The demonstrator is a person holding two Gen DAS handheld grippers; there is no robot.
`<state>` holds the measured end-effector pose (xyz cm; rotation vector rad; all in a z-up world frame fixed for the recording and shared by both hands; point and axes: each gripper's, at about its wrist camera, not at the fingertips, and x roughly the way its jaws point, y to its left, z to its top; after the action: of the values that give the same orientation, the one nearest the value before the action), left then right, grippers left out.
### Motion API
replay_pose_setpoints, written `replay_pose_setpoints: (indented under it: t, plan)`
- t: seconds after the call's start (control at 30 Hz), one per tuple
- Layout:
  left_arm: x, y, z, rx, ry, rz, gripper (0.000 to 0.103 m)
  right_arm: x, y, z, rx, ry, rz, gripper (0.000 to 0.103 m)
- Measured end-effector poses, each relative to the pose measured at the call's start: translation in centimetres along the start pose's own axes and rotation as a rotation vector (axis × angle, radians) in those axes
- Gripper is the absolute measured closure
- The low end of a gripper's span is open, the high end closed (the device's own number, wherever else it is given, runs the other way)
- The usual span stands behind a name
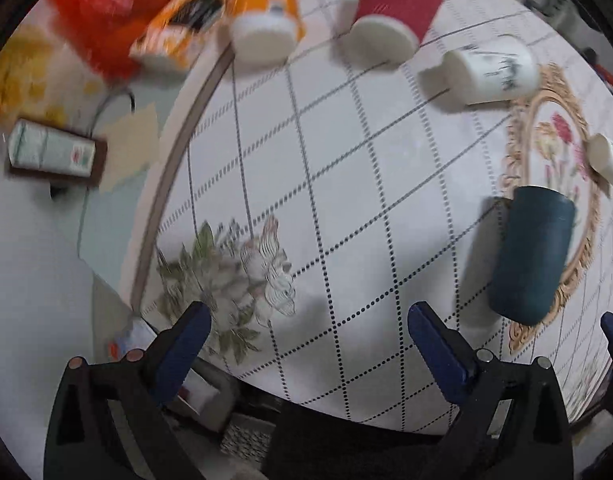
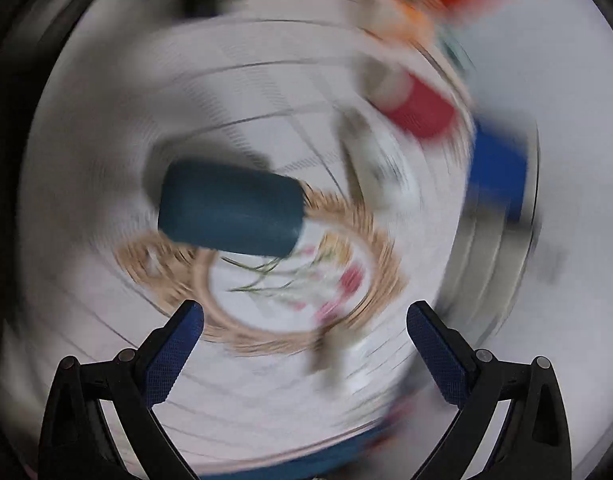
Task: Flip cup upside down
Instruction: 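Lower the dark green cup upside down onto the medallion, open left tool, then grasp the inverted dark green cup with the right tool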
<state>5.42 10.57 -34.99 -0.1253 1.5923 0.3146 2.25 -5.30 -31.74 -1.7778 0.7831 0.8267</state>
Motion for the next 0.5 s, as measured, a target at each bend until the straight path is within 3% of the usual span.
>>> replay_pose_setpoints:
  t: [0.03,0.23,0.33,0.5]
  plan:
    - [0.6,0.1,-0.1,-0.015,0.012,0.001,0.002,0.5,1.8,0.0,-0.198,-0.039,-0.063,0.0]
    - [3.3,0.6,-0.8,-0.072,0.069,-0.026,0.002,3.5,7.1,-1.4,-0.869,-0.178,-0.294,0.001]
    - [4.2,0.7,-0.9,-0.065,0.087,-0.036,0.002,4.8,8.2,-1.6,-1.038,-0.213,-0.329,0.003]
    - [5.2,1.3,-0.6,-0.066,0.094,-0.049,0.002,6.0,8.8,-1.2,-1.154,-0.232,-0.308,0.003]
